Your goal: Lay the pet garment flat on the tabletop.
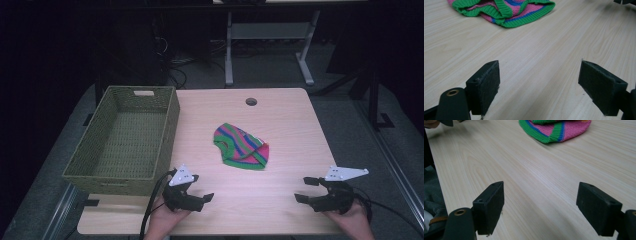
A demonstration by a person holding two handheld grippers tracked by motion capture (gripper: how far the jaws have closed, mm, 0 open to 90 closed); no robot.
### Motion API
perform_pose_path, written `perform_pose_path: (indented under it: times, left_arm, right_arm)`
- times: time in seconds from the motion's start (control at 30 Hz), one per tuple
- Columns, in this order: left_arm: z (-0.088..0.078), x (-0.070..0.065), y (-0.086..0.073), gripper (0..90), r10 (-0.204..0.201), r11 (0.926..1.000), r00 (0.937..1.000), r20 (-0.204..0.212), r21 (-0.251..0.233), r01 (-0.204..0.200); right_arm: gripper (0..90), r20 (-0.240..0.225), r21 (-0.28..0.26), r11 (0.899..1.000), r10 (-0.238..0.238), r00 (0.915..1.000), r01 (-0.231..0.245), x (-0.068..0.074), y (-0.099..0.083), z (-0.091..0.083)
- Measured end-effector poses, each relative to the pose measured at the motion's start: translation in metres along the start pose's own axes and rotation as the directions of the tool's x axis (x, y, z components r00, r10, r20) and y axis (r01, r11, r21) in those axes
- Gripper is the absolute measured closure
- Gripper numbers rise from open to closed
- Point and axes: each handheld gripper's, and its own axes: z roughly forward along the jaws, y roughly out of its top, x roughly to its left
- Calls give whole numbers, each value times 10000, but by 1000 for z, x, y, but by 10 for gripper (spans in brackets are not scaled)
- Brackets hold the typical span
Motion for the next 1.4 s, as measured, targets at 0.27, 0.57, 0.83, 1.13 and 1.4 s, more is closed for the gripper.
perform_pose_path:
  times: [0.27, 0.57, 0.83, 1.13, 1.4]
  left_arm:
    - [4, 2, -1, 172, 170, 9997, 9998, 118, 184, -172]
    - [5, 4, -1, 173, 68, 9996, 9998, 191, 287, -73]
    - [7, 3, 0, 173, 61, 9997, 9995, 313, 218, -68]
    - [9, 4, 0, 175, 161, 9996, 9993, 330, 234, -168]
    - [8, 13, 2, 175, -162, 9998, 9994, 312, 77, 160]
  right_arm:
    - [212, -126, 355, 9986, -390, 9992, 395, 8, 16, 13]
    - [227, -592, 643, 9978, -109, 9982, 147, -9, 44, 21]
    - [229, -720, 932, 9951, -251, 9971, 318, -24, 76, 27]
    - [229, -897, 1256, 9903, -477, 9948, 588, -29, 112, 42]
    - [230, -898, 1522, 9838, -819, 9926, 950, -30, 144, 65]
